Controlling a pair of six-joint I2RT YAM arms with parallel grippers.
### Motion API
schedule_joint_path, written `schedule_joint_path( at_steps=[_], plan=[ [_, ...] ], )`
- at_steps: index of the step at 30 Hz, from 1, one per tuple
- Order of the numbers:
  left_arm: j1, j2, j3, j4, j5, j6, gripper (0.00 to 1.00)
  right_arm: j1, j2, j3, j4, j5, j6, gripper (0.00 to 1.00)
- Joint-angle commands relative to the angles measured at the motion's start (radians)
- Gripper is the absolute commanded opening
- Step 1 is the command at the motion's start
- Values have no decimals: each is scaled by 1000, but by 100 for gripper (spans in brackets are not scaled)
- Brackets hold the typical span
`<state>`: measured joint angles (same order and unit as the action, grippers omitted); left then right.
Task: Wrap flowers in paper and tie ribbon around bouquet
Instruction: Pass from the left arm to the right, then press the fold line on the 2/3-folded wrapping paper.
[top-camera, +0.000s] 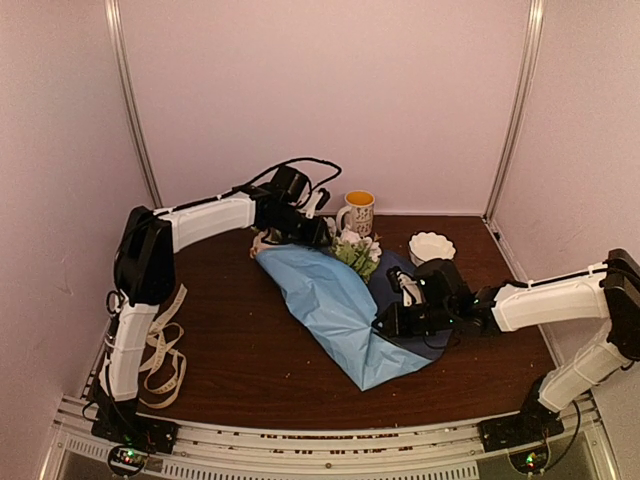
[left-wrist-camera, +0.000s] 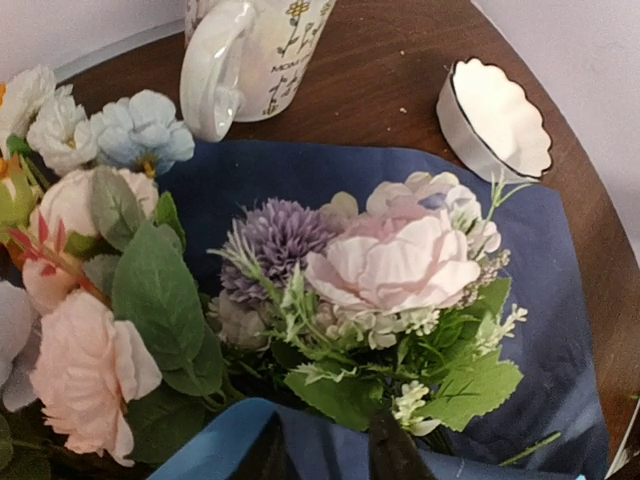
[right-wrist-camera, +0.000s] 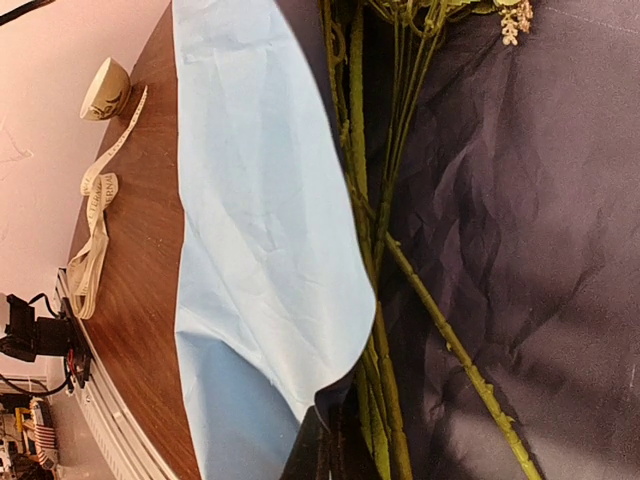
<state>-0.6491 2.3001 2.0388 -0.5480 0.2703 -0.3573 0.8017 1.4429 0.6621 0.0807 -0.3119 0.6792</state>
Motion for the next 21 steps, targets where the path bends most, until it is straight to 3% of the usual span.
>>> schedule_joint_path(
  at_steps=[1, 4, 8, 11, 13, 16, 21],
  plan=[
    [4, -67, 56, 31, -59, 45, 50, 1, -29, -11, -18, 34, 7, 0],
    [-10, -152, 12, 40, -94, 125, 59, 0, -18, -2, -6, 16, 7, 0],
    [-100, -344, -198, 124, -209, 318, 61, -2, -6, 12, -1, -2, 3, 0],
    [-199, -493, -406, 208, -189, 466, 50, -9, 2, 18, 9, -17, 4, 0],
    [-270, -556, -510, 214, -72, 564, 46, -13, 12, 22, 20, -39, 2, 0],
    [-375, -552, -560, 166, 60, 688, 40, -16, 30, 29, 34, -62, -4, 0],
    [-521, -383, -450, -3, 8, 848, 41, -30, 61, 31, 68, -114, -7, 0]
  ],
)
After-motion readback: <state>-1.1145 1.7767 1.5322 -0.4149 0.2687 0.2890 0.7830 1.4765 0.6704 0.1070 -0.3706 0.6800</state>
